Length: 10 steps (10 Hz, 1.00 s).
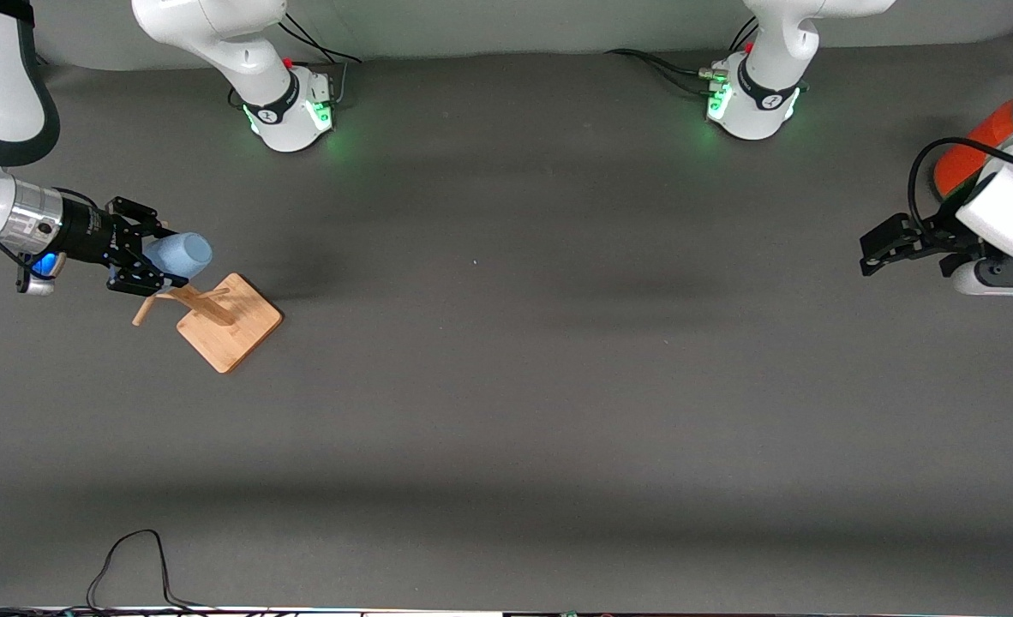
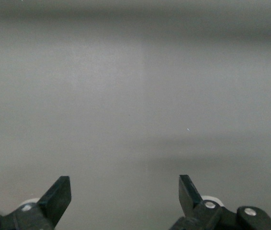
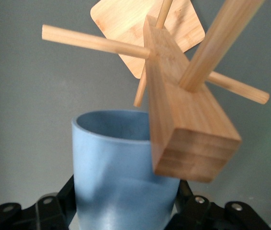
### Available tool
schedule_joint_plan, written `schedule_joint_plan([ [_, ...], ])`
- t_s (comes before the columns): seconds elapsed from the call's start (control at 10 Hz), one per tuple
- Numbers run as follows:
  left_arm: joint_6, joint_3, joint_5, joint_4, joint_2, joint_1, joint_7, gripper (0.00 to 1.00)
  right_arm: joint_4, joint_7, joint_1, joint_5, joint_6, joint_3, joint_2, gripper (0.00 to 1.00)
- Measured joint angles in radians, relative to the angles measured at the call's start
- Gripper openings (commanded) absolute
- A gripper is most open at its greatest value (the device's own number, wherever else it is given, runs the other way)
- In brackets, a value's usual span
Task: Rotate and upright cup with both arms
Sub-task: 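Close the right gripper around the blue cup's body, then lift the blue cup off the peg and carry it to mid-table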
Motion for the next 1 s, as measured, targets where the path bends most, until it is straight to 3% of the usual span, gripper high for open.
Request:
schedule_joint_plan([
  [0.5,-0.001,-0.003,0.000,0.003,0.007,-0.001,0.000,1.00,0.033,0.059,0.000,0.089,-0.071,0.030,-0.062,0.53],
  [0.7,-0.004,-0.005,0.000,0.013,0.007,-0.001,0.000,1.00,0.078,0.151,0.001,0.107,-0.080,0.125,-0.077,0.54],
  [1.0,-0.013,-0.003,0.002,0.016,0.008,0.004,0.000,1.00,0.156,0.315,0.004,0.110,-0.035,0.353,-0.059,0.56],
])
